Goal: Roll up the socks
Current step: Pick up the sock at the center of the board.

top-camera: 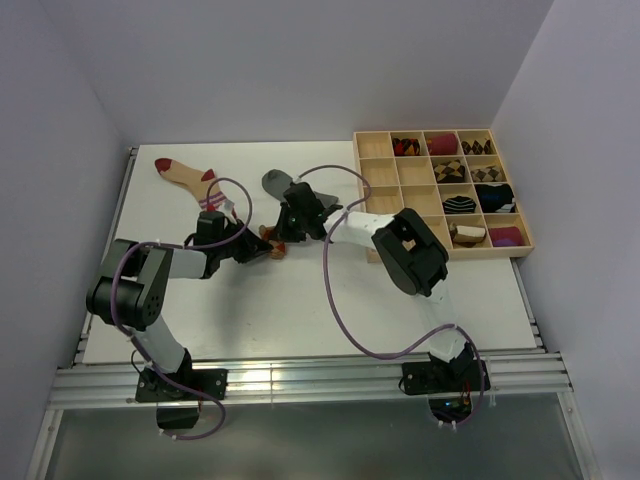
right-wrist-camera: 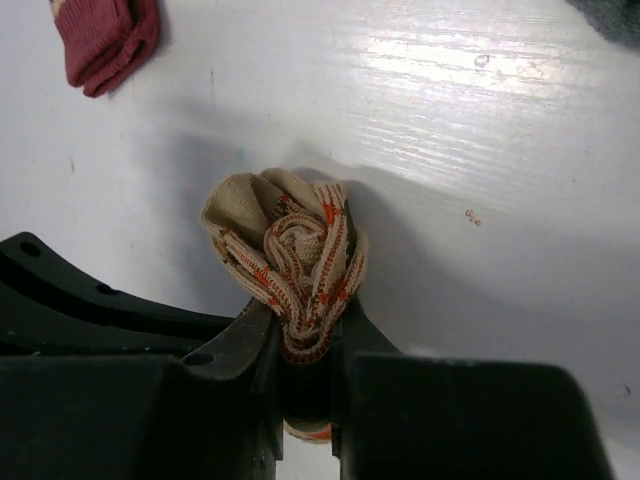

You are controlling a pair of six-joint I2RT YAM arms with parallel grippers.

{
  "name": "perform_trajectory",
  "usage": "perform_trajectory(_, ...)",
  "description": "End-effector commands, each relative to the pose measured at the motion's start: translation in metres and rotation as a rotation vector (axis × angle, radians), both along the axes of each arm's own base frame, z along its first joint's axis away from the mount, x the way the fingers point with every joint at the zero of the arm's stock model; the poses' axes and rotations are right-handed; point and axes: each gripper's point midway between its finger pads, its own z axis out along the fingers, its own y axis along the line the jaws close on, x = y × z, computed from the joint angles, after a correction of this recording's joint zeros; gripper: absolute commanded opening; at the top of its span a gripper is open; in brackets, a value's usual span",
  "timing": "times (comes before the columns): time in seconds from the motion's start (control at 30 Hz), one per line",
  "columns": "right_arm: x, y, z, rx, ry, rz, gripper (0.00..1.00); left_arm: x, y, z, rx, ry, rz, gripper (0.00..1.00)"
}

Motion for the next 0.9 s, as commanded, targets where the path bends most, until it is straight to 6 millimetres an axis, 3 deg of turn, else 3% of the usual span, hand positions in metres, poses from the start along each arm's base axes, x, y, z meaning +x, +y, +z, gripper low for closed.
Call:
perform_trajectory(0.0, -0.023, 0.002, -0.028, -0.087, 0.053, 0.036, 0.00, -0.038, 0.002, -0.043, 0.125, 0.142, -0.052, 0.10)
perform_trajectory(0.1, -0.025, -0.009, -0.021, -0.108, 0.019, 0.026, 0.00, -0.038, 0.004, -0.030, 0.138, 0.114, -0.057, 0.15)
perform_trajectory(0.13, -0.024, -0.011, -0.009, -0.107, -0.008, 0.030, 0.00, -0.039, 0.006, -0.027, 0.151, 0.107, -0.052, 0.22)
perform_trajectory(0.2, -0.025, -0.022, -0.006, -0.142, -0.035, 0.028, 0.00, -0.042, 0.010, -0.014, 0.167, 0.083, -0.051, 0.30)
perform_trajectory(0.23, -0.023, -0.024, 0.008, -0.138, -0.064, 0.025, 0.00, -0.043, 0.012, -0.008, 0.173, 0.073, -0.047, 0.37)
perform_trajectory(0.3, -0.022, -0.036, 0.015, -0.178, -0.098, 0.029, 0.00, -0.043, 0.018, 0.011, 0.193, 0.020, -0.023, 0.44)
perform_trajectory(0.33, -0.021, -0.038, 0.030, -0.170, -0.122, 0.032, 0.00, -0.047, 0.022, 0.015, 0.208, 0.022, -0.019, 0.46)
perform_trajectory(0.4, -0.019, -0.050, 0.039, -0.211, -0.155, 0.028, 0.00, -0.044, 0.032, 0.038, 0.246, -0.048, 0.017, 0.49)
perform_trajectory(0.43, -0.017, -0.055, 0.053, -0.211, -0.184, 0.020, 0.00, -0.051, 0.039, 0.039, 0.277, -0.025, 0.027, 0.53)
perform_trajectory(0.5, -0.018, -0.067, 0.061, -0.245, -0.197, 0.022, 0.00, -0.044, 0.055, 0.069, 0.331, -0.114, 0.096, 0.55)
perform_trajectory(0.63, -0.014, -0.097, 0.103, -0.295, -0.269, -0.013, 0.00, -0.043, 0.091, 0.124, 0.454, -0.223, 0.230, 0.65)
perform_trajectory(0.67, -0.016, -0.105, 0.108, -0.318, -0.266, -0.013, 0.00, -0.050, 0.100, 0.138, 0.475, -0.243, 0.257, 0.67)
perform_trajectory(0.7, -0.011, -0.117, 0.121, -0.329, -0.291, -0.023, 0.00, -0.050, 0.112, 0.148, 0.513, -0.263, 0.305, 0.68)
perform_trajectory(0.73, -0.008, -0.127, 0.127, -0.345, -0.300, -0.038, 0.00, -0.052, 0.118, 0.173, 0.519, -0.326, 0.334, 0.71)
perform_trajectory(0.87, 0.014, -0.189, 0.153, -0.439, -0.351, -0.125, 0.00, -0.067, 0.149, 0.217, 0.583, -0.404, 0.452, 0.79)
